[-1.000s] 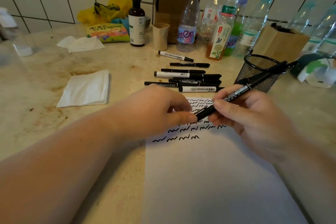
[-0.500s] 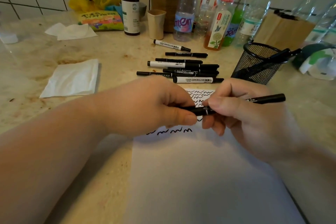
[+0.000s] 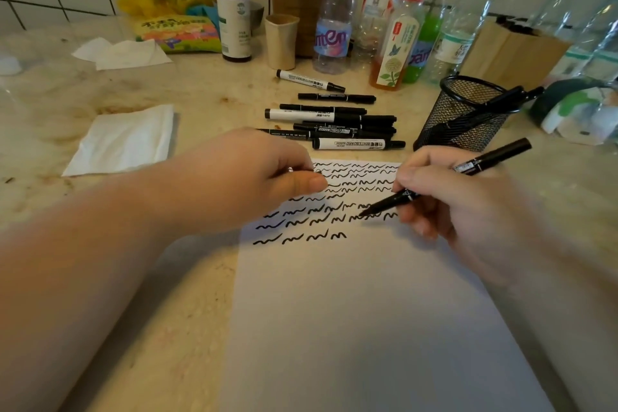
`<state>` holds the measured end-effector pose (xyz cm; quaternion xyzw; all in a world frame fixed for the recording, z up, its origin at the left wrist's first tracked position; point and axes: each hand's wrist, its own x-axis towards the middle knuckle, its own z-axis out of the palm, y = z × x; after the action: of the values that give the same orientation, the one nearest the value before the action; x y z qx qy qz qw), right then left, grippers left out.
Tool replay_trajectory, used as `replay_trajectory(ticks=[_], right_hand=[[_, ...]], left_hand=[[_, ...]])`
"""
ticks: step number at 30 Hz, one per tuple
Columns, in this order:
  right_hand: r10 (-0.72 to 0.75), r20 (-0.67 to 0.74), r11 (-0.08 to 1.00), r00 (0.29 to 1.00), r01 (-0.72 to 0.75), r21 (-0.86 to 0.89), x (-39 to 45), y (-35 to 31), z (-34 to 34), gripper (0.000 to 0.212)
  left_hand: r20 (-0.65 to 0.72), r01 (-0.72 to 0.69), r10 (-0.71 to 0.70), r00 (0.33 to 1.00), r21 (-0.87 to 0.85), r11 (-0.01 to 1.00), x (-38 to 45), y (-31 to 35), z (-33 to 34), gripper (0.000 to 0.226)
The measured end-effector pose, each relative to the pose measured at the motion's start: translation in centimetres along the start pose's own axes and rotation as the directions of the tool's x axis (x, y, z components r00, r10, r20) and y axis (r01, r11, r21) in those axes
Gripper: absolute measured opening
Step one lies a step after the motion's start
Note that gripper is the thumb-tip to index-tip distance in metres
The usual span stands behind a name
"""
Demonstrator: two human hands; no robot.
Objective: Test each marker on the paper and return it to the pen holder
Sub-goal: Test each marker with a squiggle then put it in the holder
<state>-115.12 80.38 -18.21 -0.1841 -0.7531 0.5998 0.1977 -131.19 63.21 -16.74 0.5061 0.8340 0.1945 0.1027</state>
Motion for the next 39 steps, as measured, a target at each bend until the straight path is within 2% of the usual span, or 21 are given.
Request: replay_trajectory(ticks=[2,7,14,21,33,39], right_hand=[[0.029,0.001,1.000,1.000,-0.029,-0.011,-0.08,0.05,0.25,0.015],[0.091,0.024,0.995,0.996,-0.090,-0.051,-0.23,-0.22,0.72,0.027],[0.094,0.039,0.994,0.995,-0.091,-0.061,-0.31,-0.44,1.01,0.030],[0.089,0.044,0.992,0.995,-0.085,-0.092,-0.24,-0.21,0.96,0.031],[0.104,-0.033,0.990,0.994,-0.106,-0.090,0.03,0.13,0.73,0.023],[0.115,-0.070,0.988,0.991,-0.122,-0.100,0.11,0.04,0.47,0.031]], left_hand=[[-0.023,-0.012,0.012,1.000,0.000,1.000,0.20,-0.13,0.09,0.022],[0.017,-0.011,0.011,1.000,0.017,1.000,0.35,-0.30,0.45,0.014],[0.047,0.008,-0.011,0.999,0.074,0.997,0.58,-0.78,0.78,0.024],[0.056,0.008,-0.013,0.998,0.081,0.997,0.63,-0.61,0.76,0.025],[0.056,0.012,-0.017,0.998,0.079,0.997,0.51,-0.57,0.72,0.026],[0.059,0.006,-0.011,0.998,0.087,0.996,0.54,-0.51,0.68,0.026]])
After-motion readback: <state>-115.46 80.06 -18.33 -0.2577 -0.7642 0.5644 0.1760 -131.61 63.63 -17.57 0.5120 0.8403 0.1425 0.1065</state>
